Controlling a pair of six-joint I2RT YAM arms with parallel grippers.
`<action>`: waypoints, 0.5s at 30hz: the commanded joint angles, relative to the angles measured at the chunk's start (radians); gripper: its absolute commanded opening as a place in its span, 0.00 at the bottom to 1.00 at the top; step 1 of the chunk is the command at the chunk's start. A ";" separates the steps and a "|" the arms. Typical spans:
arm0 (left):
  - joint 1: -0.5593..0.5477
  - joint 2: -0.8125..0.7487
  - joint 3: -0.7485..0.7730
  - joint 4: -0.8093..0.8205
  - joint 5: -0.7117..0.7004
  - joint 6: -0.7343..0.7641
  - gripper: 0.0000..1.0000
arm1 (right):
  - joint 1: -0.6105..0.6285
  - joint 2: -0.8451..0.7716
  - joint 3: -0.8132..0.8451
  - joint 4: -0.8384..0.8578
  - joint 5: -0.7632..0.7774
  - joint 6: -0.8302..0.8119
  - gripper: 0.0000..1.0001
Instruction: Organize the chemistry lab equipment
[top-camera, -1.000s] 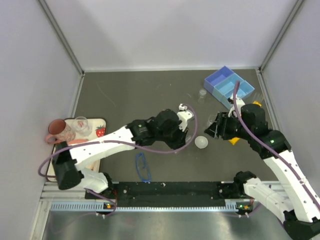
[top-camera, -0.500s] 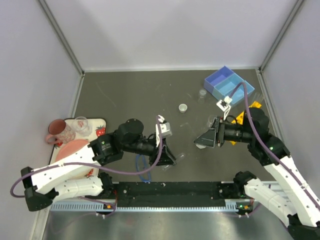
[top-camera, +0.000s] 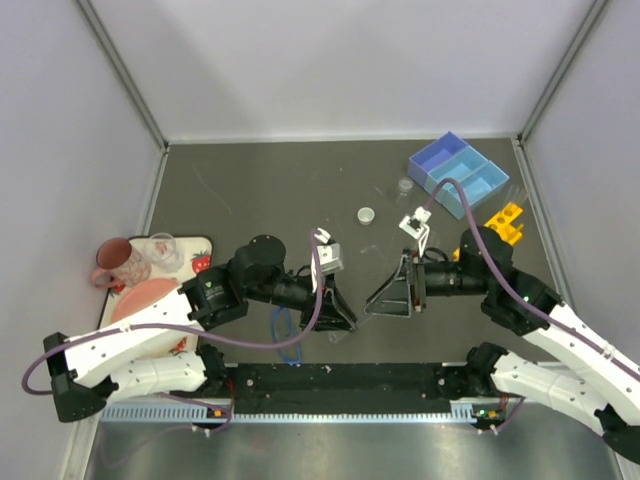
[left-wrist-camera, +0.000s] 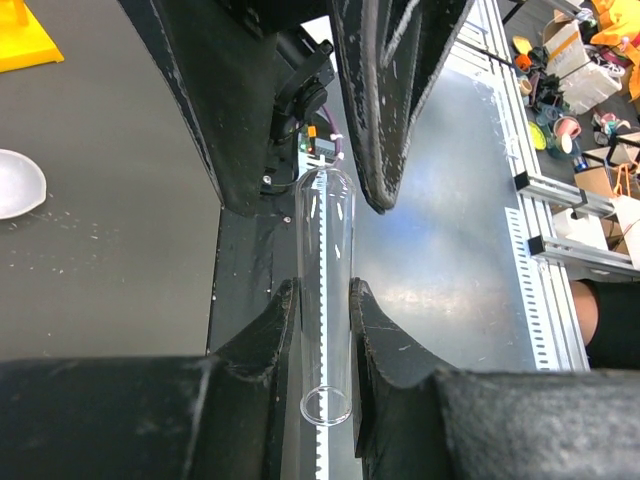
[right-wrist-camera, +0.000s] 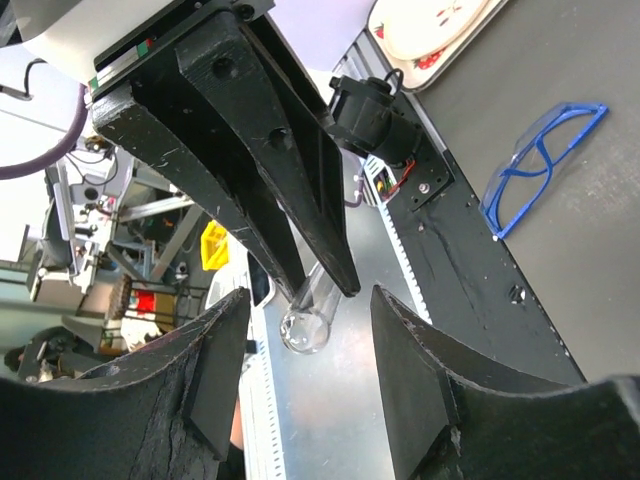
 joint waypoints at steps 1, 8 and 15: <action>0.014 0.003 0.019 0.065 0.029 -0.009 0.00 | 0.053 0.013 0.006 0.086 0.052 0.017 0.52; 0.039 0.001 0.021 0.062 0.035 -0.012 0.00 | 0.110 0.027 0.003 0.103 0.084 0.022 0.50; 0.066 -0.006 0.021 0.061 0.049 -0.015 0.00 | 0.128 0.031 0.012 0.103 0.098 0.023 0.40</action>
